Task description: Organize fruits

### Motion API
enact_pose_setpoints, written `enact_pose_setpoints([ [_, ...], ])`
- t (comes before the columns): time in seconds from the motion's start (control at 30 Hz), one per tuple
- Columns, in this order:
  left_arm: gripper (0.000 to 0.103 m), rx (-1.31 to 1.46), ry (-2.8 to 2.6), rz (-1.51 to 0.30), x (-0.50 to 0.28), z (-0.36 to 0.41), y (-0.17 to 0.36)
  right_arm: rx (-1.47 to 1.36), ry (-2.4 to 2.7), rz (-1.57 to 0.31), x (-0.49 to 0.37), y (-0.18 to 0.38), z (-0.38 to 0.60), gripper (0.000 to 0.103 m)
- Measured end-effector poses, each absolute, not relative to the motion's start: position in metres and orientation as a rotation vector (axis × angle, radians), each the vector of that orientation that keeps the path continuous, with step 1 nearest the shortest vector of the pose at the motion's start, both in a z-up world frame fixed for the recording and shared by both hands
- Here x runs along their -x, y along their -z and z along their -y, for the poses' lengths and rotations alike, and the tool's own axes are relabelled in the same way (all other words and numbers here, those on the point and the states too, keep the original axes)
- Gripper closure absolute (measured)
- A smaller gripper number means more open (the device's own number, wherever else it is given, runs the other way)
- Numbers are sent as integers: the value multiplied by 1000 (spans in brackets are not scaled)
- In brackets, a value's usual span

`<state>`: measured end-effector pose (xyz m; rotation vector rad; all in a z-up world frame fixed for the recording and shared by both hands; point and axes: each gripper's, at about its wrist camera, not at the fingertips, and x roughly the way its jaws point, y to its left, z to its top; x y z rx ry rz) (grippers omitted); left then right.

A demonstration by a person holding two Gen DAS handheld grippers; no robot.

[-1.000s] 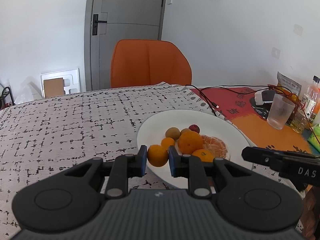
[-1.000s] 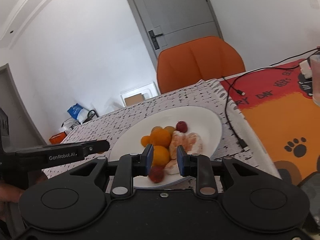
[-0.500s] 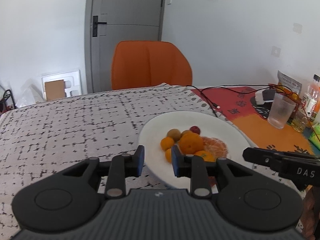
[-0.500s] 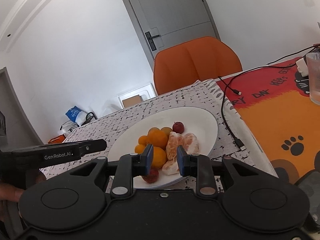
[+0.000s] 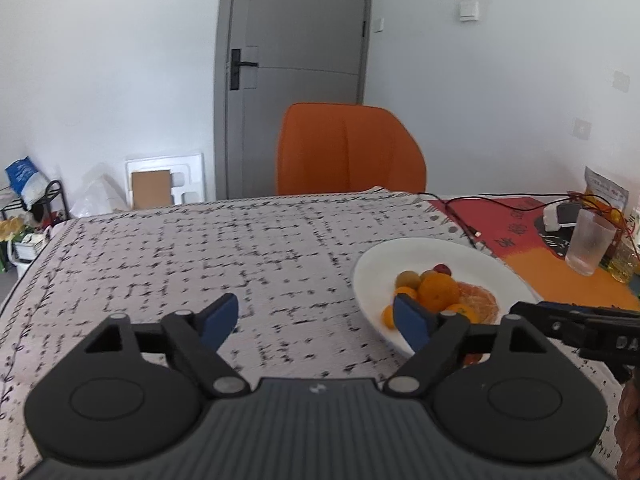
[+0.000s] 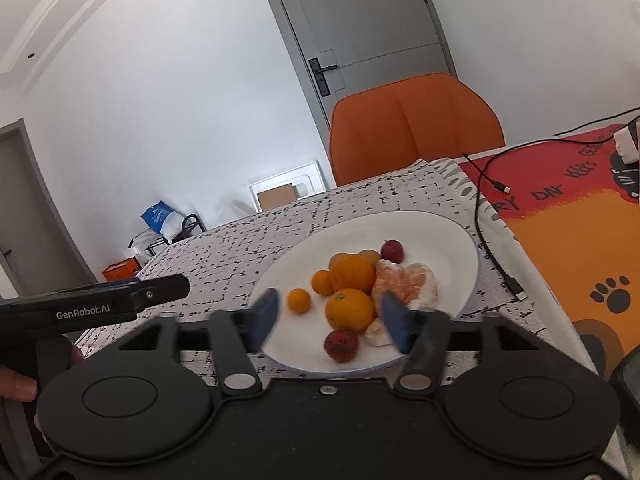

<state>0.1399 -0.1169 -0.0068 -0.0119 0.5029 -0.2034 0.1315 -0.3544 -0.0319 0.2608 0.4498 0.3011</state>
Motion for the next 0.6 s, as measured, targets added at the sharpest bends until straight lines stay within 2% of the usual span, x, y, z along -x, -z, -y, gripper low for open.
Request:
enact_pose_setpoints([
  [0.13, 13, 24, 189, -506, -131, 107, 5, -249, -326, -436, -126, 27, 346, 12],
  [0.2, 12, 15, 180, -495, -126, 103, 3, -247, -322, -422, -122, 25, 344, 4],
  [0.33, 12, 13, 184, -482, -115, 96, -1, -249, -326, -428, -120, 22, 340, 0],
  [0.6, 11, 0, 193, -481, -93, 86, -7, -230, -315, -432, -109, 17, 335, 0],
])
